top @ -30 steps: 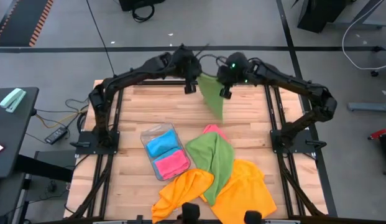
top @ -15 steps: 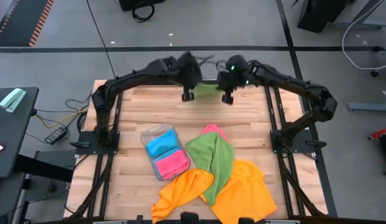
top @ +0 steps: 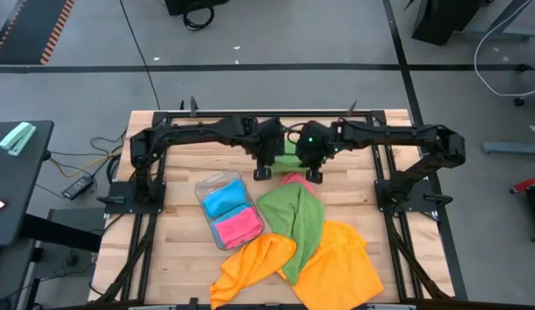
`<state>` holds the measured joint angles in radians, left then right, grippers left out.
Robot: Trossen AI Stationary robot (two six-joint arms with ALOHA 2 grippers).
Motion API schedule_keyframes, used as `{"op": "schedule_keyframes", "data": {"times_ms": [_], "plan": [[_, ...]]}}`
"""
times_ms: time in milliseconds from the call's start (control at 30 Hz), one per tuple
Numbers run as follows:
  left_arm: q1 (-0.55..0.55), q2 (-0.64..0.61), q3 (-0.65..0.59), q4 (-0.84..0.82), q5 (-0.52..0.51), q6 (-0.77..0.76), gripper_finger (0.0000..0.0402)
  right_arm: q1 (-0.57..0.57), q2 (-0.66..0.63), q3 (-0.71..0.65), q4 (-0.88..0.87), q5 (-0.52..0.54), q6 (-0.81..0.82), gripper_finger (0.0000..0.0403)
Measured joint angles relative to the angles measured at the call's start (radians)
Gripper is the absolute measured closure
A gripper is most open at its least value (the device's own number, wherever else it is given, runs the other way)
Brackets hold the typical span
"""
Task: Fold microfiber towels
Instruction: Fold the top green towel
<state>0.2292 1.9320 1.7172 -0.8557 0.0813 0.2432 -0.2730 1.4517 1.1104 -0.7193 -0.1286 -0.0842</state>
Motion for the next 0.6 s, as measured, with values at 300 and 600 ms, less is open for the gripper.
{"op": "schedule_keyframes", "data": {"times_ms": [300, 600], "plan": [[0.053, 0.001, -0.055, 0.083, 0.005, 0.003, 0.0390, -0.047, 0.001, -0.025, 0.027, 0.072, 0.025, 0.0391], [0.132, 0.021, -0.055, 0.214, 0.004, 0.005, 0.0377, -0.190, 0.001, -0.025, 0.049, 0.082, -0.061, 0.0391]]}}
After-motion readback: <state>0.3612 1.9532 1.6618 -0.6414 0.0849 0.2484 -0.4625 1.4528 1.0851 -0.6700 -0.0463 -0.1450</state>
